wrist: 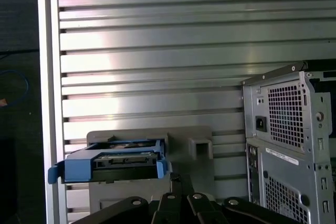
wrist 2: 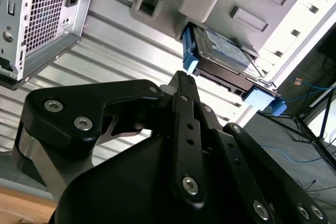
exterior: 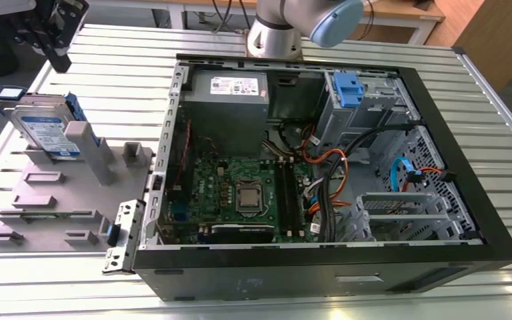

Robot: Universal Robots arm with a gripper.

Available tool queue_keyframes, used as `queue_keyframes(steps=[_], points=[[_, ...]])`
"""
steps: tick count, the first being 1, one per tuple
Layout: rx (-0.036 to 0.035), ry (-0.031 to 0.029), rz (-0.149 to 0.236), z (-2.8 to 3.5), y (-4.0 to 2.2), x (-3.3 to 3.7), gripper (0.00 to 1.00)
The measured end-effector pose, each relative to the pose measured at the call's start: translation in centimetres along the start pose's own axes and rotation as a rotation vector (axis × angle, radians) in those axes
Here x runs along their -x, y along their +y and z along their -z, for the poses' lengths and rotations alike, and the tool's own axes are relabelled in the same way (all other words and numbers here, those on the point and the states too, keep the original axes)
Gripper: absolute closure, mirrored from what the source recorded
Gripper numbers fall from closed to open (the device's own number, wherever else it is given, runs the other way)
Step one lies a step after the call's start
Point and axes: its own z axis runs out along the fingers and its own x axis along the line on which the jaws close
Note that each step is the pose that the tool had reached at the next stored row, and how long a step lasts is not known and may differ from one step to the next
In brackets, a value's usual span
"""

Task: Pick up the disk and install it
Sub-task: 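Reach for the disk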

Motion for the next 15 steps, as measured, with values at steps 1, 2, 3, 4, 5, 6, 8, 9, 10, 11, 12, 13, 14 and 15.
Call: queue_keyframes(steps=[1,2,3,4,5,6,8,9,10,11,12,13,14,15], points=[[0.0001,-0.0001,0.000,-0.12,-0.02,-0.15,0.89],[0.0000,0.0001,0.000,-0.23,-0.06,-0.31,0.89],[0.0000,0.0001,0.000,-0.34,-0.10,-0.45,0.89],[-0.0001,0.0001,0.000,-0.45,-0.14,-0.61,0.89],[0.0000,0.0001,0.000,-0.59,-0.19,-0.80,0.89],[0.0000,0.0001,0.000,-0.71,-0.24,-0.99,0.89],[0.0000,0.0001,0.000,-0.91,-0.33,-1.49,0.89],[0.0000,0.0000,0.000,-0.99,-0.37,-1.76,0.89],[-0.0001,0.0002,0.000,-1.06,-0.41,-2.01,0.89],[-0.0001,0.0002,0.000,-1.15,-0.45,-2.27,0.89],[-0.0001,0.0001,0.000,-1.25,-0.49,-2.51,0.89],[0.0000,0.0001,0.000,-1.35,-0.53,-2.74,0.89],[0.0000,0.0001,0.000,-1.47,-0.57,-2.95,0.89],[0.0000,0.0001,0.000,-1.60,-0.61,-3.13,0.89]])
